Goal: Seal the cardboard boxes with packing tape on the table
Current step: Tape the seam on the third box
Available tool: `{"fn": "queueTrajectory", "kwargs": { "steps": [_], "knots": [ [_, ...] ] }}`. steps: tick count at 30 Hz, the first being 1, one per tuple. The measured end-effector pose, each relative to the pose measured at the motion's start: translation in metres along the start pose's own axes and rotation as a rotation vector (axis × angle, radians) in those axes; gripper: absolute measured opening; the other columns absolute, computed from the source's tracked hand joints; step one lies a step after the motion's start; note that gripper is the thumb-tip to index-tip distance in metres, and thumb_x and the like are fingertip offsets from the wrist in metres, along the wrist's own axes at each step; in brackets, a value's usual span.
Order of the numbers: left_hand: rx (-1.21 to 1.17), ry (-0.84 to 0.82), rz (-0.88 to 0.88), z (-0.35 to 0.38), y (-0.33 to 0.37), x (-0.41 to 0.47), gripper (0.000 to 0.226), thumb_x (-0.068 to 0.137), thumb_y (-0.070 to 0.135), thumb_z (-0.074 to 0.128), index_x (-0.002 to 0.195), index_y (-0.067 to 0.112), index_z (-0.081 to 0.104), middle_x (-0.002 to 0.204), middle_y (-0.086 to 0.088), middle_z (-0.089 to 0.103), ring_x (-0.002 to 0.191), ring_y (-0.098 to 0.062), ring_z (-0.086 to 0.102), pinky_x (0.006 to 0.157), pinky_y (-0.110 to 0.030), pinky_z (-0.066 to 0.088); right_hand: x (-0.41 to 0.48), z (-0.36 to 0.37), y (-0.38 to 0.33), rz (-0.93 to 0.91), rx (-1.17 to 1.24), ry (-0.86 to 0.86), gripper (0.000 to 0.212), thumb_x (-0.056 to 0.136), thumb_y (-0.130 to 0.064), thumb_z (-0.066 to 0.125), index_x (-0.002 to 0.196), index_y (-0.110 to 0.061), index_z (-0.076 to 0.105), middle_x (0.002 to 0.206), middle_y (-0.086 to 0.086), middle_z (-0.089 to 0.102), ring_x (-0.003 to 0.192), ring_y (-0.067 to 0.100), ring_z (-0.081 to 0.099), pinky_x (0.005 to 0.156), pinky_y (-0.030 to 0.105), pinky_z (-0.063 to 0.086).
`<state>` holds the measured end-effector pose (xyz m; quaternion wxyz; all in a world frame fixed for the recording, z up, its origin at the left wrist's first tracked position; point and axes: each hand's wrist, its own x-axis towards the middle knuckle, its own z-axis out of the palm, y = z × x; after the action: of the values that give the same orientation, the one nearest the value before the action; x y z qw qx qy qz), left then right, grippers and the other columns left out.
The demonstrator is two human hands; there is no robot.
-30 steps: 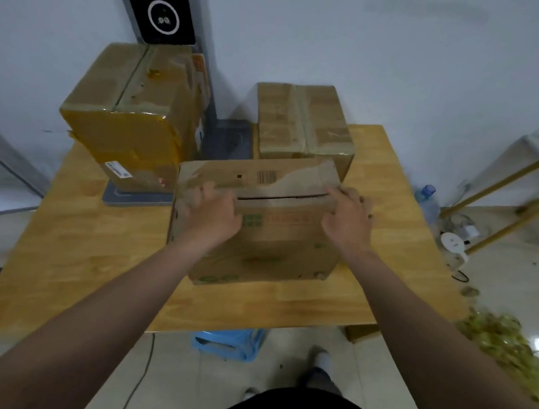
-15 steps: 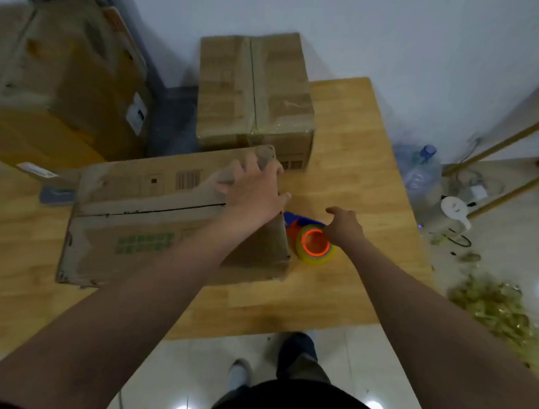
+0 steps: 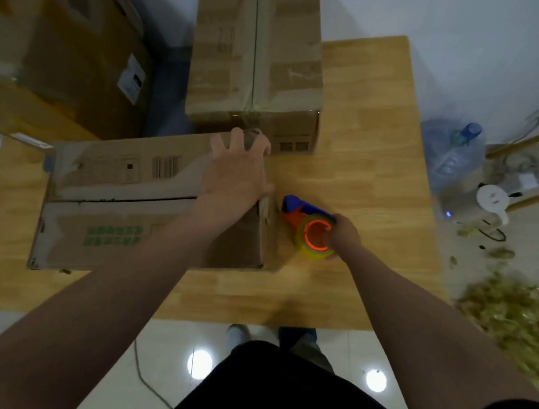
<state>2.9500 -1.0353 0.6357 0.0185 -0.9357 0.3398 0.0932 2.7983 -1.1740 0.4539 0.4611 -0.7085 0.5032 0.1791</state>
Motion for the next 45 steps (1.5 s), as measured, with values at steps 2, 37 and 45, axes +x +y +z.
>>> {"fn": "queueTrajectory", "kwargs": {
  "steps": [2,37,45],
  "knots": [
    [0.010,0.026,0.024,0.001,-0.004,-0.002,0.064,0.081,0.056,0.075,0.132,0.036,0.041,0.132,-0.008,0.039,0.120,-0.037,0.040,0.078,-0.038,0.041,-0.007,-0.013,-0.005,0.013,0.171,0.034,0.044,0.091,-0.008,0.054,0.134,-0.018,0.054,0.121,0.016,0.060,0.074,0.038,0.067,0.050,0.052,0.059],
    [-1.402,-0.270,-0.108,-0.159,-0.251,-0.080,0.037,0.102,0.033,0.042,0.083,0.016,0.068,0.069,0.001,0.062,0.066,-0.018,0.063,0.071,-0.035,0.054,-0.255,0.044,-0.270,-0.821,0.359,0.438,0.066,0.078,0.014,0.051,0.131,-0.023,0.063,0.109,-0.010,0.064,0.102,0.008,0.062,0.078,0.014,0.051],
    [-1.319,-0.271,-0.014,-0.131,-0.289,-0.087,0.030,0.106,0.027,0.048,0.081,0.018,0.062,0.060,0.004,0.049,0.060,-0.012,0.052,0.080,-0.038,0.055,-0.255,0.069,-0.269,-0.776,0.333,0.394,0.086,0.087,0.000,0.059,0.156,-0.038,0.026,0.102,-0.012,0.067,0.087,0.008,0.067,0.077,0.030,0.056]
  ]
}}
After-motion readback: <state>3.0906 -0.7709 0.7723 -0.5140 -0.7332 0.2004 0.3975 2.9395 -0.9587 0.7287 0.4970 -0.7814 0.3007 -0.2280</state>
